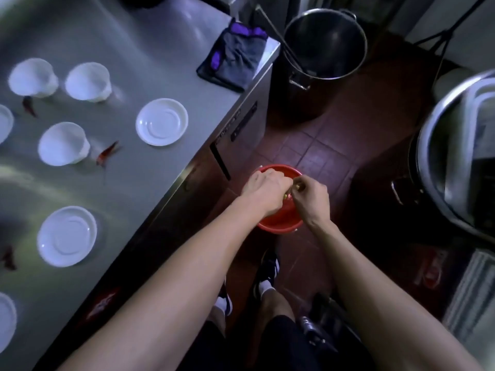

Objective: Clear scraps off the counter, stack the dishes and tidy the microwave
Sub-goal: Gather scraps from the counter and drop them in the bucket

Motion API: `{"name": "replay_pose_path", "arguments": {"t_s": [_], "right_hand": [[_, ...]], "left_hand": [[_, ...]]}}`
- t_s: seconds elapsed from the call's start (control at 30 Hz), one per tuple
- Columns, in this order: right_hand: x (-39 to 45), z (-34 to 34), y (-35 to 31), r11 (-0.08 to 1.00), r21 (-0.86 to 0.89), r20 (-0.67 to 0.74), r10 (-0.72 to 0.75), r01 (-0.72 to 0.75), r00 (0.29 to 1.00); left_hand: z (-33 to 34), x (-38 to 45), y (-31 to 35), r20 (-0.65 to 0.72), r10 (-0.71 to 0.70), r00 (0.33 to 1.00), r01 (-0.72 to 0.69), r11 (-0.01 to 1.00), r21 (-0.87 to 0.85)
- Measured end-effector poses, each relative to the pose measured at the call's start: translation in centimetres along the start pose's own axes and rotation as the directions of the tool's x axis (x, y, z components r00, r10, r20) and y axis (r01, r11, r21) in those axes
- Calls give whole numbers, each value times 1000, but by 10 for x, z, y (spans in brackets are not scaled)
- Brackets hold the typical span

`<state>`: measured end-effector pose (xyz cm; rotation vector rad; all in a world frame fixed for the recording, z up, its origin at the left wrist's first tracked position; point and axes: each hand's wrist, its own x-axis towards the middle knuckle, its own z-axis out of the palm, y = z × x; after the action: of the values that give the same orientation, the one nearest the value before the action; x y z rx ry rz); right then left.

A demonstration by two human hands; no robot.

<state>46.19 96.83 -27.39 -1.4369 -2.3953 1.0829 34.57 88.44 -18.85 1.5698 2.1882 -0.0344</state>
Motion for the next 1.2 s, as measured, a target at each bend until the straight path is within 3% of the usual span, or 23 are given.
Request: {"name": "replay_pose_path", "arguments": {"t_s": [0.17, 0.5, 0.93, 1.2], "right_hand": [[-7, 23, 52, 994, -2, 1, 113, -113, 994], [22, 96, 111, 973, 13, 22, 229, -230, 973], [102, 229, 192, 971, -7, 45, 237, -237, 970], [110, 259, 211, 964, -12, 60, 268, -267, 962]], "left_hand": [[54, 22, 10, 85, 49, 995, -48, 999, -15], [157, 64, -33, 121, -57, 991, 56, 998, 9], [300, 148, -98, 171, -84, 982, 92, 995, -37], [334, 168, -107, 187, -99, 977, 113, 992, -64]]}}
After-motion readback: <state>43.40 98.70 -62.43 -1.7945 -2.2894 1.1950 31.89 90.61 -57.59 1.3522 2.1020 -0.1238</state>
